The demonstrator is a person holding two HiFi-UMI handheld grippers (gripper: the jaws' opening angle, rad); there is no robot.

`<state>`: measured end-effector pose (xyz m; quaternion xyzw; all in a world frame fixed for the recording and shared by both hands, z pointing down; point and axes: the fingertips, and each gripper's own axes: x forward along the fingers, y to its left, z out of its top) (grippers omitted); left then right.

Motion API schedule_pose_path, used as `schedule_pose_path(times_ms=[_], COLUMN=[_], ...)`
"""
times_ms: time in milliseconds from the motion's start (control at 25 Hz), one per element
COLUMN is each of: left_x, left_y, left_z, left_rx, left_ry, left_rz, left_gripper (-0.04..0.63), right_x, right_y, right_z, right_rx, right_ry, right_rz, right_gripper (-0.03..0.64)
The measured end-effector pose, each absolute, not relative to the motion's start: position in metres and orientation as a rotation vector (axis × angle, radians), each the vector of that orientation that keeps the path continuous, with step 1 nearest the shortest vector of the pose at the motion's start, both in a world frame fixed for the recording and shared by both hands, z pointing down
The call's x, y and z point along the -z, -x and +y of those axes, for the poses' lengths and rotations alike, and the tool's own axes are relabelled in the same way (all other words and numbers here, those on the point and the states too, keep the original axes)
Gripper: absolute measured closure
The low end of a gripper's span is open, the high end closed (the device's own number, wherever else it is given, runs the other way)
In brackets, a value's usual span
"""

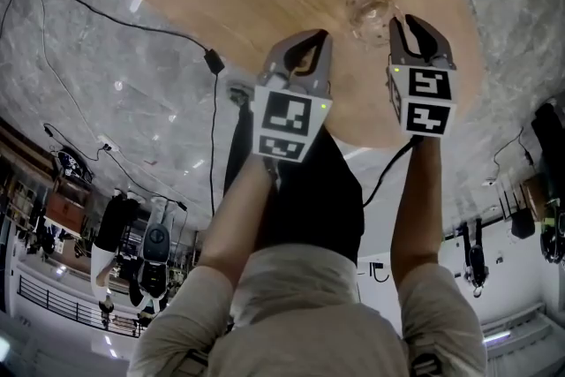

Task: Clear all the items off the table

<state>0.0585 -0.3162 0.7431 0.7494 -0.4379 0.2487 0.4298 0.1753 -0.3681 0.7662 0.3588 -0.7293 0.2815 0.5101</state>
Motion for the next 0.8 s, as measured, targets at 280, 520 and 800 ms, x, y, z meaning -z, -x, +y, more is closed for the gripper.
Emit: schedule_pose_path(times_ms=[280,520,800], left_x=[-0.743,-0.743,-0.746], left_y=[-0.051,-0.048,-0.046], left_z=[-0.313,-0.31,-0.31], left_rx=[-0.604,-0.601,-0.602], left_ry=[-1.842,-1.826,-1.824], left_rz=[-1.113,-1.112,-1.107], left_gripper=[0.575,0.575,0.575], right_x=[-0.78,-0.787,-0.797], right_y=[-0.172,-0.169,-0.168], right_z=[-0.37,-0.372,-0.373], right_rx=[-0.622,-0.604,-0.587], right_ry=[-0.789,-0.759,-0.754], right_rz=[-1.692,-1.672,-1.641], right_gripper=[0.531,0.532,0.549])
